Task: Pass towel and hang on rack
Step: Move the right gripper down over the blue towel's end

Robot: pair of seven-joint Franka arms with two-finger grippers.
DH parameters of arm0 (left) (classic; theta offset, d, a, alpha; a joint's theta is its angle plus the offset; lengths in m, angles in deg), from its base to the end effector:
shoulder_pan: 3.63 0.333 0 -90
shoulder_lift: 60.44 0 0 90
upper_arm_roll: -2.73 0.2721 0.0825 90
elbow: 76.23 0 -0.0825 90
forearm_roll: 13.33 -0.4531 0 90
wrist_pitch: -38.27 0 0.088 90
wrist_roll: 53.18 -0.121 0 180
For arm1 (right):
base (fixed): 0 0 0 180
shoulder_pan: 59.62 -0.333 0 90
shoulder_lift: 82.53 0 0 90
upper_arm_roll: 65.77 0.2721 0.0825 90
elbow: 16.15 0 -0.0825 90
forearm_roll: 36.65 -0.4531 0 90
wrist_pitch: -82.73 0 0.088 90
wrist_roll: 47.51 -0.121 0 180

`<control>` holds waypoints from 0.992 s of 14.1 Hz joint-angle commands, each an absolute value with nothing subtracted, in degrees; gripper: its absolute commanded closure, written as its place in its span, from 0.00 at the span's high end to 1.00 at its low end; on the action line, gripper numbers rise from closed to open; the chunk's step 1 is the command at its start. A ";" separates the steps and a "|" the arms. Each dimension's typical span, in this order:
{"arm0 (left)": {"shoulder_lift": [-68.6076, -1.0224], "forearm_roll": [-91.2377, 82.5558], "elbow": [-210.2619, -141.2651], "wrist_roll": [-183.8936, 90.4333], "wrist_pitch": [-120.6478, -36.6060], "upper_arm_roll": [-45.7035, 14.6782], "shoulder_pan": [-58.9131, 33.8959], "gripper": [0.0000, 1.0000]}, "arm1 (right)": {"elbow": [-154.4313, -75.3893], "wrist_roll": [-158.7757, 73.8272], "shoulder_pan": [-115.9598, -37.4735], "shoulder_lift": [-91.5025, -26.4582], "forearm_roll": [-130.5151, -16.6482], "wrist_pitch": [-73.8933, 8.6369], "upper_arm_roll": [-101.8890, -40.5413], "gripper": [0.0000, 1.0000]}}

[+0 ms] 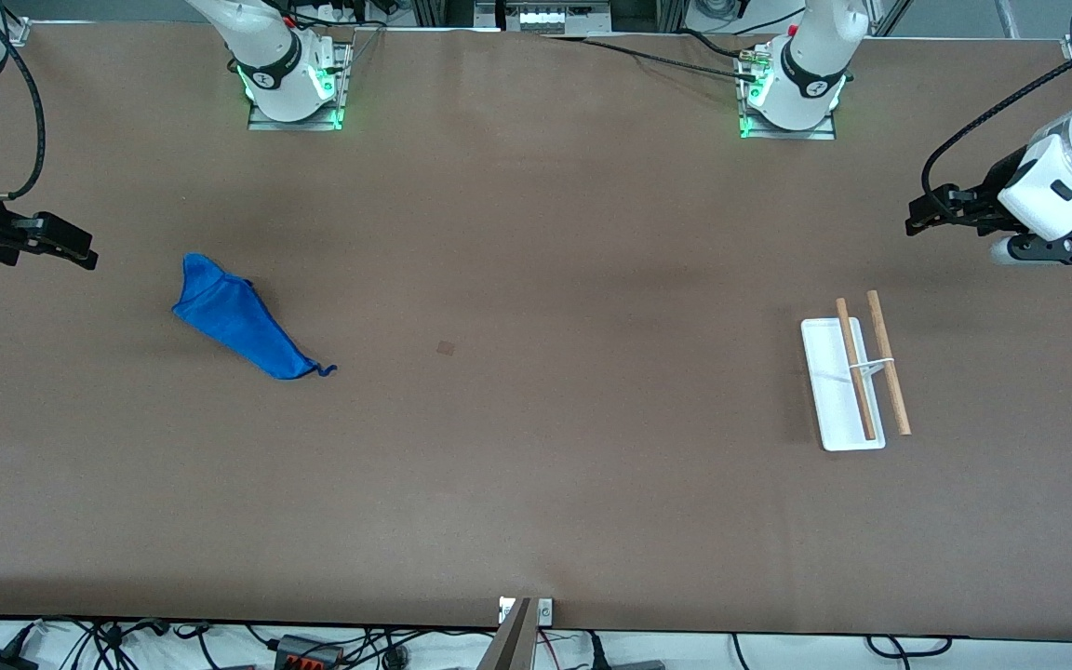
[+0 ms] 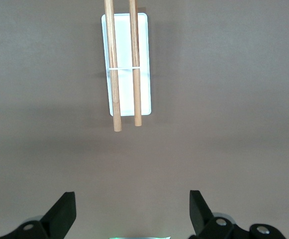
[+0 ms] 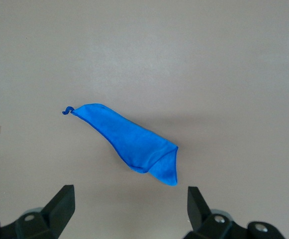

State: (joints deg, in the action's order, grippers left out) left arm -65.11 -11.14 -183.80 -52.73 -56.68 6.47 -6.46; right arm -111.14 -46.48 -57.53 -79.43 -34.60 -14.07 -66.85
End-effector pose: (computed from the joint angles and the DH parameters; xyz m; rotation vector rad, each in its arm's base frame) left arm 0.5906 0.0056 0.4582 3.0902 0.0450 -0.2148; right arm 0.6414 -0.0393 0.4953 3.1053 -0.0508 -0.0370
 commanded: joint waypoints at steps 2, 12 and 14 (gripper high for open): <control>-64.04 -10.08 -181.87 -53.44 -55.51 6.33 -5.83 1.00 | -111.07 -45.84 -57.33 -79.98 -34.63 -13.87 -66.56 1.00; -63.95 -10.17 -181.78 -54.76 -55.24 6.33 -5.83 1.00 | -110.99 -45.22 -58.38 -75.16 -34.71 -13.42 -65.85 1.00; -63.95 -10.17 -181.78 -54.94 -55.24 6.33 -5.83 1.00 | -110.99 -45.92 -60.40 -72.70 -34.71 -13.42 -65.85 1.00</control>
State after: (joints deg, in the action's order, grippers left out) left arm -64.99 -11.00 -183.72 -53.35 -56.67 6.47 -6.43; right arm -111.57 -46.24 -58.71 -75.31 -34.63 -13.90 -66.00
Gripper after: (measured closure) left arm 0.000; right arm 0.000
